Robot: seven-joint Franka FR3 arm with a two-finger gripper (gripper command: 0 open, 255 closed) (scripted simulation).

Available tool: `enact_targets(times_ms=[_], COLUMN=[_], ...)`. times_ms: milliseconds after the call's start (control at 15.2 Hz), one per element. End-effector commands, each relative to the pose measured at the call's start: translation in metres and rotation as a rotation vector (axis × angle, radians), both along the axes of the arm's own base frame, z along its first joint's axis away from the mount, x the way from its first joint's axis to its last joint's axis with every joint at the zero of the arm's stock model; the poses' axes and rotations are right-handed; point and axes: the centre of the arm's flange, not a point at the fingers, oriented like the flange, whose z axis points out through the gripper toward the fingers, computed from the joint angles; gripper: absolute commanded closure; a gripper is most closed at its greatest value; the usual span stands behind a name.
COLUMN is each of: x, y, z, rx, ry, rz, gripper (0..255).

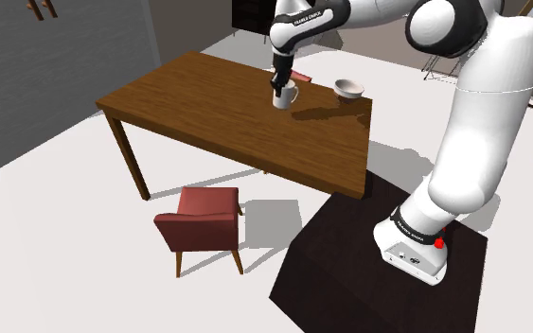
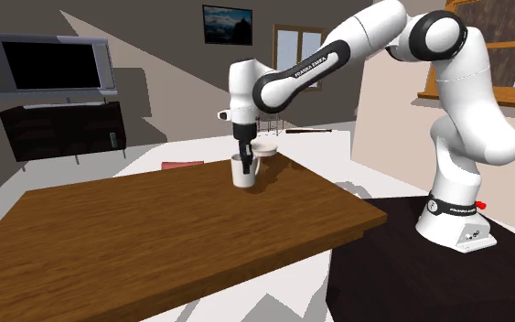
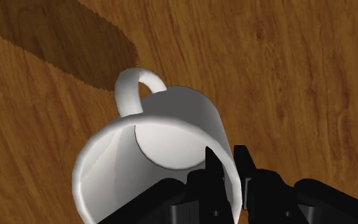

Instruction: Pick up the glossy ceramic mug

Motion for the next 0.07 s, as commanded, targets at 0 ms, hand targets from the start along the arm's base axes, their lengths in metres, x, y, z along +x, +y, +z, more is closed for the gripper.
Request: enact_targets(times_ms=[0], x=[0.0006], y=[0.0002], z=[0.0035], rx=[0.0], ry=[0.0], rz=[0.0], gripper=[255])
